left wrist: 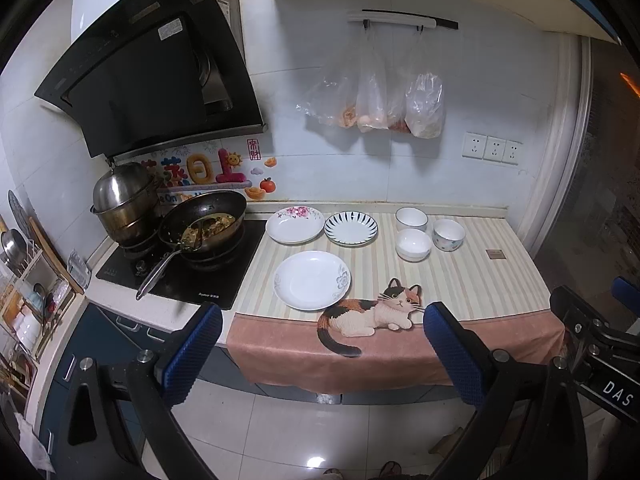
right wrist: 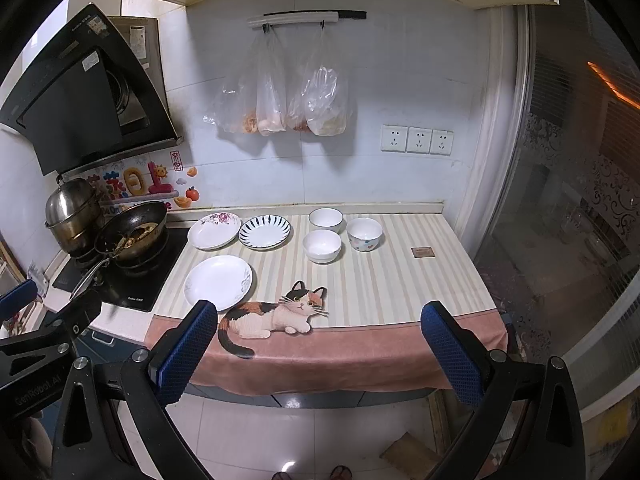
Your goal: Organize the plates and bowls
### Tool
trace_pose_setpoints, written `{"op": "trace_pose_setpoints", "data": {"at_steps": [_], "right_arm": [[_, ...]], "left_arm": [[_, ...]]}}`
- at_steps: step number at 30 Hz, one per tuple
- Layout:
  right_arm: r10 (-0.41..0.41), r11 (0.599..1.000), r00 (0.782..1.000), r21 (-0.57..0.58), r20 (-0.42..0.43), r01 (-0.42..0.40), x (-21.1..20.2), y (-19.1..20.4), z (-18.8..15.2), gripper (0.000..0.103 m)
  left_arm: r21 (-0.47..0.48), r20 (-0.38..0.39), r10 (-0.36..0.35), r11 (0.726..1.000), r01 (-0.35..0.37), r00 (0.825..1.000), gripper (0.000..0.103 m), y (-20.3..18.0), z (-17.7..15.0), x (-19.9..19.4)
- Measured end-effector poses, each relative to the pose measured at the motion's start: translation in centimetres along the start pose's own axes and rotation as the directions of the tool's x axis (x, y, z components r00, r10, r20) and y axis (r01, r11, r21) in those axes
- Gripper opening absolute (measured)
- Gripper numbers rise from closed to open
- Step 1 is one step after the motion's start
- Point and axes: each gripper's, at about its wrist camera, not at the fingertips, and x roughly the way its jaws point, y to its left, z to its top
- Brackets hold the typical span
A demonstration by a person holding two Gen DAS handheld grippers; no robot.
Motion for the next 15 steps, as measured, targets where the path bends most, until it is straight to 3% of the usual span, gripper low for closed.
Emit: {"op": "trace_pose_setpoints", "data": {"at_steps": [15], "right_arm": [[-0.001, 1.0, 1.0, -0.001, -0.002, 0.001, 0.31, 0.33, -0.43, 0.103]], "left_arm": [[-0.001, 0.001, -0.001, 1.0, 0.001, 1.0, 0.103, 0.25, -0.46, -0.01]]}}
